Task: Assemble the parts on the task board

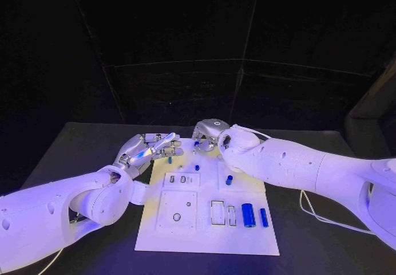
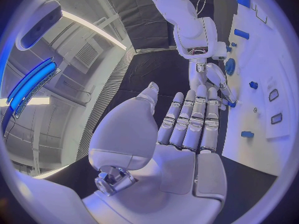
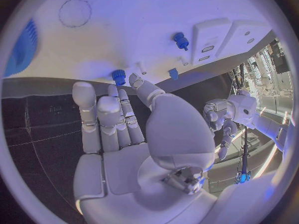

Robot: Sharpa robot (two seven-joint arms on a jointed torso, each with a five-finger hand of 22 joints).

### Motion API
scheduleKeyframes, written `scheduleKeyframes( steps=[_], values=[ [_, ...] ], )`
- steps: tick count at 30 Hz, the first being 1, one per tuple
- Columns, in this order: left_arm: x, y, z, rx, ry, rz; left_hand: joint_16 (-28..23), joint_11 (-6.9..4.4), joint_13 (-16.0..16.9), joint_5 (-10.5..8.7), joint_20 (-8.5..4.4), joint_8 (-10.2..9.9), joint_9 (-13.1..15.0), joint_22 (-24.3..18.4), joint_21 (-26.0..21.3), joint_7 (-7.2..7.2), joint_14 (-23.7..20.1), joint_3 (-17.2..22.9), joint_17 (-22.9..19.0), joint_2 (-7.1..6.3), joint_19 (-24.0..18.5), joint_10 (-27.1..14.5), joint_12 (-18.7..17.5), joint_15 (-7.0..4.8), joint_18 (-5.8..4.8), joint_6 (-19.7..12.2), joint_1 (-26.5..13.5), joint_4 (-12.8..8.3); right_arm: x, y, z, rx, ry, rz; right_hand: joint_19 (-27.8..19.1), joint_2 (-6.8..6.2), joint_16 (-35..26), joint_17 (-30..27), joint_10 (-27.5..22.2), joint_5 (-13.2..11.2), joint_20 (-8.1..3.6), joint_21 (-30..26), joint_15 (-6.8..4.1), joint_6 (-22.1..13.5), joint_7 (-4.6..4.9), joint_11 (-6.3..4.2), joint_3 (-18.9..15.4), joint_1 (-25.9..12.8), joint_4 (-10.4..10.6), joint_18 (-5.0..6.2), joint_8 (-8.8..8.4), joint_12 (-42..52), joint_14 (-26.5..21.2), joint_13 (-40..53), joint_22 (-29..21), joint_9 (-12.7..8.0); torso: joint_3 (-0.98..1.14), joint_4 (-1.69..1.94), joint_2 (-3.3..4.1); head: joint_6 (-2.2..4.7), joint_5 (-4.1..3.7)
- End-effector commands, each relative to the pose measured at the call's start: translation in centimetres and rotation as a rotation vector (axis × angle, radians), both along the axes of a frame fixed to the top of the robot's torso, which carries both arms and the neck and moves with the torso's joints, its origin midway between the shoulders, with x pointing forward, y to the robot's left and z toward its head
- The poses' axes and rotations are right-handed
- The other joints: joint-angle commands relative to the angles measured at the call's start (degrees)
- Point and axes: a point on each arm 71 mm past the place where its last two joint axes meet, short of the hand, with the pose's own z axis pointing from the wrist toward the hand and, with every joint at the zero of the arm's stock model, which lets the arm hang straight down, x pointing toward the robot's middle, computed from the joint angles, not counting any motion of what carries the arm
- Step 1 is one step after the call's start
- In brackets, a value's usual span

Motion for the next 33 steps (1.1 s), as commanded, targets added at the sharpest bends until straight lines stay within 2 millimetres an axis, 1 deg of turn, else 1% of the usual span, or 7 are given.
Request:
scheduleKeyframes(
  steps=[1,11,17,22,26,27,33],
  values=[
    [0.0,-0.1,0.1,-0.009,0.001,-0.015,-0.4,0.14,-0.1,0.33,0.01,-0.3,-0.1,-0.1,-0.2,1.9,0.1,-0.1,0.0,0.5,0.2,-0.1,-0.3,0.2,0.26,0.1,-0.1,-0.3,0.0,-0.1,0.2,-0.005,-0.004,0.002,-0.5,-0.25,-0.1,-0.1,-0.3,0.3,0.06,-0.2,0.28,-0.5,0.0,0.03,-0.3,0.0,0.0,-0.08,-0.02,-0.2,-0.3,0.0,-0.1,0.0,0.0,-0.03,0.01,0.04,0.0],
    [0.3,0.6,0.0,-0.004,-0.004,0.001,-0.5,0.18,-0.1,0.33,0.03,-0.4,-0.1,-0.1,-0.2,1.93,0.0,-0.1,-0.1,0.56,0.2,-0.2,-0.4,0.23,0.25,0.0,-0.1,-0.5,-0.7,-5.0,2.7,0.156,-0.015,-0.082,0.8,-0.38,1.7,2.2,2.5,1.2,-0.06,1.2,0.06,0.5,0.13,-0.29,-1.9,-0.1,1.6,-0.46,0.44,1.3,0.4,0.4,2.0,0.3,0.06,-0.41,-0.04,0.45,0.21],
    [0.6,1.0,0.0,-0.001,-0.007,0.01,-0.5,0.18,-0.1,0.33,0.04,-0.4,-0.1,-0.1,-0.2,1.92,0.0,-0.1,-0.1,0.56,0.2,-0.2,-0.4,0.24,0.25,0.0,-0.1,-0.5,-1.4,-9.2,4.1,0.179,0.055,-0.152,3.4,-1.67,5.7,7.7,12.3,3.3,-1.19,4.0,-1.51,1.8,-1.33,-2.56,-4.0,-0.2,2.7,-1.18,0.75,6.2,1.7,2.7,6.5,0.4,0.06,-0.82,-0.19,0.6,-0.38],
    [0.7,1.0,-0.1,0.0,-0.008,0.013,-0.5,0.17,-0.1,0.33,0.04,-0.4,-0.1,-0.1,-0.3,1.9,0.0,-0.1,-0.1,0.6,0.2,-0.2,-0.4,0.24,0.25,0.0,0.0,-0.6,-1.6,-12.2,4.0,0.152,0.137,-0.225,6.3,-4.01,8.8,12.0,19.2,3.5,-2.68,7.2,-2.86,0.1,-2.55,-3.99,-9.5,-1.9,5.4,-2.24,0.24,12.5,2.5,7.9,11.9,0.2,0.1,-0.99,-0.14,0.44,-0.48],
    [0.8,1.0,-0.2,0.001,-0.007,0.013,-0.5,0.17,-0.1,0.33,0.04,-0.4,-0.1,-0.1,-0.3,1.9,0.0,0.0,-0.1,0.61,0.2,-0.2,-0.4,0.24,0.26,0.0,0.0,-0.6,-1.6,-13.6,3.7,0.147,0.189,-0.27,7.4,-2.19,12.6,16.6,13.4,5.9,-2.69,9.7,-2.12,-3.4,-3.08,-3.41,-21.1,3.1,10.6,-2.95,0.93,28.8,2.6,26.4,15.5,0.5,0.15,-0.92,-0.16,0.48,-0.68],
    [0.8,1.0,-0.2,0.002,-0.007,0.013,-0.5,0.17,-0.1,0.33,0.04,-0.4,-0.1,-0.1,-0.3,1.9,0.0,0.0,-0.1,0.61,0.2,-0.2,-0.4,0.24,0.26,0.0,0.0,-0.6,-1.5,-13.8,3.6,0.145,0.196,-0.276,7.5,-1.52,13.0,17.3,13.4,5.5,-2.67,9.9,-2.35,-3.7,-2.04,-3.46,-21.9,3.2,11.6,-2.86,0.84,32.4,2.6,30.3,16.0,0.4,0.16,-0.94,-0.16,0.47,-0.66],
    [0.8,0.9,-0.3,0.003,-0.005,0.011,-0.5,0.17,-0.1,0.33,0.04,-0.4,-0.1,-0.1,-0.3,1.9,0.0,0.0,-0.1,0.61,0.2,-0.2,-0.4,0.24,0.26,0.0,0.0,-0.6,-1.3,-13.9,3.4,0.134,0.217,-0.285,8.1,-1.07,14.8,20.1,12.4,5.9,-2.06,11.1,-2.04,-4.8,-1.57,-2.96,-25.5,5.9,14.6,-3.19,0.74,43.3,3.0,42.4,17.9,0.3,0.22,-0.87,-0.08,0.51,-0.87]
  ],
)
